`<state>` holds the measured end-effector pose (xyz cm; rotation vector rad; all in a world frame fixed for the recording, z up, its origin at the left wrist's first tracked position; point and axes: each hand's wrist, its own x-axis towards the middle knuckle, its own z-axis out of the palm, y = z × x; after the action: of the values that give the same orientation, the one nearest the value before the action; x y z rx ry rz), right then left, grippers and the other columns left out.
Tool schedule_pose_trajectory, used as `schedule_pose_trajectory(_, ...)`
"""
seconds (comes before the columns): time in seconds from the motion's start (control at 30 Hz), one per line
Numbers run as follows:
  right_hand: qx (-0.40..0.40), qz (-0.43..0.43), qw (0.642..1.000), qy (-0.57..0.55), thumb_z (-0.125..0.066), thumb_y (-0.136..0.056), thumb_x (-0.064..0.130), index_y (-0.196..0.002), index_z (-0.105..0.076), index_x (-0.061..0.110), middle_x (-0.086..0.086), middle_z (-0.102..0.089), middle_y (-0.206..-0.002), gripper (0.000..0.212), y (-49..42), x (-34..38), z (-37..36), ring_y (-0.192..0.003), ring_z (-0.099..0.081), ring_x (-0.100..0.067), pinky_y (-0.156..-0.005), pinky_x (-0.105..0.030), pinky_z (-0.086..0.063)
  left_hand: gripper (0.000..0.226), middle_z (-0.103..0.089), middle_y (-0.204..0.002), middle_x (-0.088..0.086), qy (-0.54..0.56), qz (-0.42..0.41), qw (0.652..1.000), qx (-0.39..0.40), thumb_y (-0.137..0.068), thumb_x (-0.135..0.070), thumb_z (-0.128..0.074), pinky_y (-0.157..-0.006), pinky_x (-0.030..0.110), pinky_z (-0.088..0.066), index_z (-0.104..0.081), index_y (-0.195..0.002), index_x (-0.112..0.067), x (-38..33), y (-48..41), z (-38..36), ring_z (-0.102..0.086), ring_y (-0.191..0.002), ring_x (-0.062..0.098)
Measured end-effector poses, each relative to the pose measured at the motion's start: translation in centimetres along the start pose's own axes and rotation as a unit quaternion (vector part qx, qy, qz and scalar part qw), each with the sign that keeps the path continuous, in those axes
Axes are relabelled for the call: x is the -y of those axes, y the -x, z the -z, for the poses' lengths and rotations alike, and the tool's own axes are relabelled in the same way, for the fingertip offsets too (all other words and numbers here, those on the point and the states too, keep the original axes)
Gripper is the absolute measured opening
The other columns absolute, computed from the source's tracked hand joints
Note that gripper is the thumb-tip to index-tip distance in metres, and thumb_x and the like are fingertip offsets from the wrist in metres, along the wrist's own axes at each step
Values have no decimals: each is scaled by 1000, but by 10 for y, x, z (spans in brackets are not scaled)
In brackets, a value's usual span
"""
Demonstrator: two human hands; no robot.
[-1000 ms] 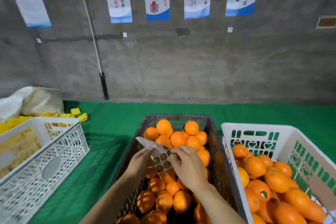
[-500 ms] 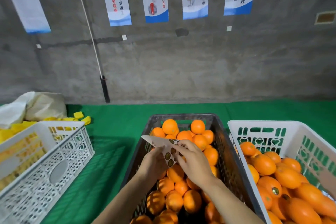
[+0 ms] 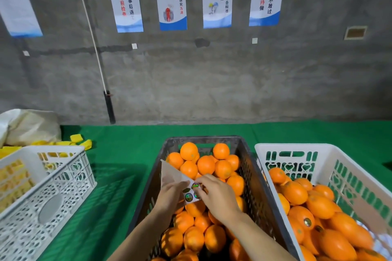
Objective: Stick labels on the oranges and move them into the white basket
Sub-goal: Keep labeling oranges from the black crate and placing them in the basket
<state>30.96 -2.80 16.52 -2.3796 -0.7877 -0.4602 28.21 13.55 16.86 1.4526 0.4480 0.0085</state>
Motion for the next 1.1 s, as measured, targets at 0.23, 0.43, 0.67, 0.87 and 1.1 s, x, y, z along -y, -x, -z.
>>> schedule_pose_trajectory(0.23, -5, -19, 1000, -24, -58, -99, 38, -101, -67, 31, 11, -67, -100, 11, 1, 2, -1, -85, -60, -10, -68, -34, -49, 29, -66, -77, 5, -49, -37, 998, 15, -91, -37, -69, -65, 30, -46, -64, -82, -9, 2, 3, 3, -60, -70, 20)
schedule_pose_trajectory(0.43, -21, -32, 996, -75, -59, -100, 30, -100, -70, 25, 12, -62, -107, 12, -1, -1, -6, -94, -57, -7, -74, -28, -50, 47, -37, -51, -5, -202, -178, 960, -78, -96, -34, -59, -49, 28, -25, -36, -59, -18, 3, 6, 2, -31, -47, 8)
schedule_pose_trajectory(0.67, 19, -240, 968, -77, -52, -102, 23, -106, -63, 19, 3, -59, -103, 13, -5, -26, -2, -94, -60, -22, -75, -38, -50, 28, -49, -59, 2, -320, -274, 887, -188, -95, -33, -54, -38, 25, -26, -39, -79, -16, -1, 12, -2, -42, -41, 9)
schedule_pose_trajectory(0.87, 107, -412, 876, -226, -54, -95, 14, -90, -52, 19, -3, -53, -63, 7, -1, -36, -14, -47, -52, -15, -42, -21, -35, 39, -42, -59, -2, -404, -162, 899, -54, -99, -38, -51, -53, 29, -30, -41, -66, -19, -1, -14, -7, -36, -52, 12)
schedule_pose_trajectory(1.1, 2, -504, 782, -368, -37, -92, 7, -116, -47, 25, -14, -63, -83, 32, -2, -49, -18, -65, -62, -26, -47, -29, -47, 29, -48, -52, -1, -501, -284, 812, -96, -88, -43, -50, -37, 25, -27, -27, -94, -26, 9, -25, -2, -37, -41, 9)
